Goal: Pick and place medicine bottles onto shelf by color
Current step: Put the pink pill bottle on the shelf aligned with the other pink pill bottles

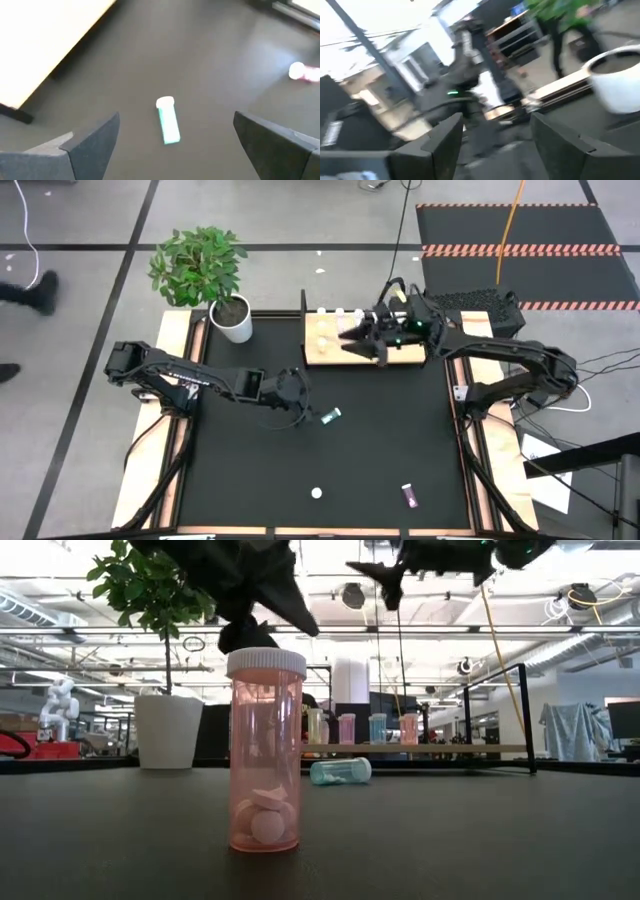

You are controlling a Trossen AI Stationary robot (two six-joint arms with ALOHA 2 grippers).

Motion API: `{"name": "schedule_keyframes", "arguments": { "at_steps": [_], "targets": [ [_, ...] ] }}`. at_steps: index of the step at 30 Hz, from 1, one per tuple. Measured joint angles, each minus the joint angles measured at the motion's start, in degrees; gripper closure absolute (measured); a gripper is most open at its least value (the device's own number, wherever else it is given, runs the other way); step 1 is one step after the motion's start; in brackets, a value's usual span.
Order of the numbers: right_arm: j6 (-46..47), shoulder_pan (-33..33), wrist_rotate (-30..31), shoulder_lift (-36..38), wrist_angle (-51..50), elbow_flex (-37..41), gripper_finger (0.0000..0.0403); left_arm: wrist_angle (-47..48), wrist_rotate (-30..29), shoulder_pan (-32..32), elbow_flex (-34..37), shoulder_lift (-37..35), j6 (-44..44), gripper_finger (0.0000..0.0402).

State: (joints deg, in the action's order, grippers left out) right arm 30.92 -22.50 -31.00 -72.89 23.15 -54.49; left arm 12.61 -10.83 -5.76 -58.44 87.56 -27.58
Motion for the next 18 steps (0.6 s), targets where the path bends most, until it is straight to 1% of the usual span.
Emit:
{"name": "schedule_keyframes", "arguments": {
  "at_steps": [3,5,7,8,9,12,14,18],
  "targets": [
    [1.6,3.8,-0.6,3.6,-1.6,1.8,0.0192,-1.3,0.0,-0.1,0.0,1.6,-2.4,0.0009],
    [2.7,7.2,-0.7,6.1,-3.7,3.4,0.0204,-4.8,0.7,-1.0,-0.1,3.6,-3.3,0.0009],
    [4.1,11.5,-0.1,8.7,-6.6,5.7,0.0215,-5.0,3.6,-2.5,0.0,4.7,-3.5,0.0009],
    [4.6,14.2,1.4,9.8,-6.9,7.0,0.0219,-5.6,5.5,-3.5,0.1,5.6,-3.0,0.0009],
    [5.1,16.8,4.2,11.1,-7.3,8.6,0.0223,-7.6,7.2,-4.6,0.0,6.4,-2.2,0.0009],
    [7.9,24.5,13.9,13.7,-8.0,13.7,0.0232,-5.6,8.7,-9.1,0.1,6.5,1.9,0.0009],
    [10.6,29.1,20.3,15.1,-8.7,17.1,0.0236,-6.0,8.9,-12.1,0.0,6.5,5.1,0.0009],
    [15.5,38.7,32.5,15.5,-8.2,20.8,0.0238,-5.2,8.8,-18.3,0.0,6.5,11.3,0.0009]
  ]
}}
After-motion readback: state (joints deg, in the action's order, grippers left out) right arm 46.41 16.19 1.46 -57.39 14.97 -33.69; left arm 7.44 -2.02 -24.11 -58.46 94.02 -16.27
